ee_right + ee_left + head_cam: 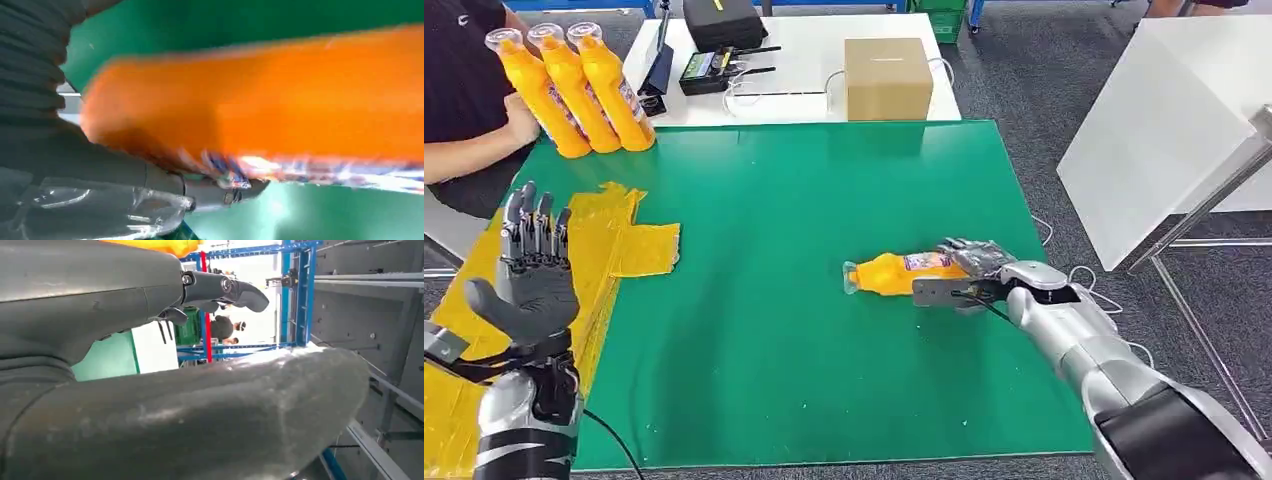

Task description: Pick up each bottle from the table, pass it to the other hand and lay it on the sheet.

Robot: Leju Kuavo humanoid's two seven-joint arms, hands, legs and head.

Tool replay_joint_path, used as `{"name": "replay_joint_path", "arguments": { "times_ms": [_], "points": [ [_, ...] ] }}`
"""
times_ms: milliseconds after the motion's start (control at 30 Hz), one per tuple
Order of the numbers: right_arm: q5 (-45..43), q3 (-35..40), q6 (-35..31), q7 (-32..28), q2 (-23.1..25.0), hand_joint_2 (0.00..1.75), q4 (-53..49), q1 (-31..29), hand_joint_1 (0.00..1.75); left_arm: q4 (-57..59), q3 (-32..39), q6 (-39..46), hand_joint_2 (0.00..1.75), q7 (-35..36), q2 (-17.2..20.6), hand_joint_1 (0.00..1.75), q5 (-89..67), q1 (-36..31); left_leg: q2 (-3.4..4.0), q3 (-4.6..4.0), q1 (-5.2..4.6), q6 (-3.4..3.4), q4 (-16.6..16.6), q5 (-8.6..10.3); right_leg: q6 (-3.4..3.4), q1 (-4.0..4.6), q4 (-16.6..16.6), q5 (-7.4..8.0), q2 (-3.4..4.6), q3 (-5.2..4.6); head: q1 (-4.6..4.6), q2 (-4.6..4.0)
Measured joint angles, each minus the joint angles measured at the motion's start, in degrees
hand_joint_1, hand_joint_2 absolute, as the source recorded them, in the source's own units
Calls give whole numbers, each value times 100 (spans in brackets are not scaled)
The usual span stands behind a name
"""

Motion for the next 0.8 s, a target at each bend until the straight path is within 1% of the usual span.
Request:
{"name": "replay_joint_path", "arguments": {
  "times_ms": [300,433,467,500,800],
  "points": [
    [2,42,0,0,-15,175,135,-5,0,17,-22,0,0,4,0,0,0,-26,1,0,0,0,0,0,0,1,0,0,1,0,0,0],
    [26,61,98,17,-28,175,157,-35,0,28,-28,-2,0,4,0,0,0,-37,1,0,0,0,0,0,0,1,0,0,0,-1,0,0],
    [26,72,120,17,-39,175,164,-44,154,44,-28,-4,0,4,0,0,4,-43,0,0,0,0,0,0,0,1,0,0,0,0,0,0],
    [26,79,149,18,-53,175,166,-48,175,52,-28,-7,0,4,0,0,9,-43,0,0,0,0,0,0,0,0,0,0,0,0,0,0],
    [-72,103,308,-2,-160,175,173,-73,175,116,-28,-39,0,2,0,0,37,-94,3,2,0,0,1,0,0,0,0,0,1,1,0,0]
  ]
}}
